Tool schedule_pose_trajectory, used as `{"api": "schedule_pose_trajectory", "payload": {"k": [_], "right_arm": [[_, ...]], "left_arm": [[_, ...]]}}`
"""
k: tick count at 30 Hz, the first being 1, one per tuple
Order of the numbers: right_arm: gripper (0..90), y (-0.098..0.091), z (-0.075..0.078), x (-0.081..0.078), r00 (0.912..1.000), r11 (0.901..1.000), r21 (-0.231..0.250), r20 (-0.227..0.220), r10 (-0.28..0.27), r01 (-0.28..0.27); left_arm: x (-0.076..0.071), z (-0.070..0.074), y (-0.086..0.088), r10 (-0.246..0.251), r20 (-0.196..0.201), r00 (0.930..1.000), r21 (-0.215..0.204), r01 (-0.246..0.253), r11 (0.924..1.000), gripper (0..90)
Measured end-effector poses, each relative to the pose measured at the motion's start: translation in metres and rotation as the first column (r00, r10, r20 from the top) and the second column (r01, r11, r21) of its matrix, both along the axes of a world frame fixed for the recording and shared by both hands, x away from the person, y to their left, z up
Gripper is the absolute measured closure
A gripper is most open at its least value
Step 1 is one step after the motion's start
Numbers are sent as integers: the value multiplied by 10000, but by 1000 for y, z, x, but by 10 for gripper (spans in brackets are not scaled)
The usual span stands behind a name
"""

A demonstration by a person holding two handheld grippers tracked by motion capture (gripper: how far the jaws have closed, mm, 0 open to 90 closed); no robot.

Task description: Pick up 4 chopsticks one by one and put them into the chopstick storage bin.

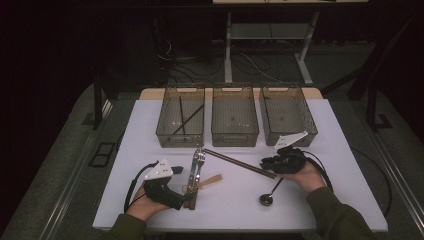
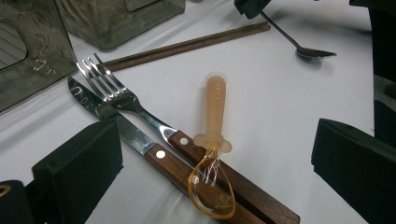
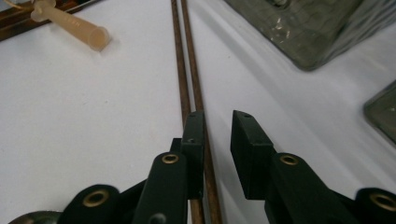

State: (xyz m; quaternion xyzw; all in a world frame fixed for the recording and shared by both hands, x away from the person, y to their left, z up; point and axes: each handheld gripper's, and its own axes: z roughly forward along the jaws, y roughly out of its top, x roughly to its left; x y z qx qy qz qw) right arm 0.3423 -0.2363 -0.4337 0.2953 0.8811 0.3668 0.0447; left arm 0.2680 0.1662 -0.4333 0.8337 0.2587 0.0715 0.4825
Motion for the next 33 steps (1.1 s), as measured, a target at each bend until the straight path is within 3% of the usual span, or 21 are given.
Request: {"api": "schedule_pose_trajectory", "payload": {"k": [15, 25, 33], "right_arm": [[808, 5, -6, 0, 9994, 9987, -423, -181, 284, -291], [808, 4, -10, 1, 9996, 9971, -703, -80, 288, -293], [829, 3, -13, 0, 9989, 9970, -645, 138, 442, -432]], "left_arm": [[0, 0, 0, -34, 21, 10000, 16, 34, 10000, 10], [0, 0, -1, -74, 33, 10000, 49, 74, 10000, 11], [-1, 0, -1, -121, 25, 9999, 89, 121, 9999, 13]]}}
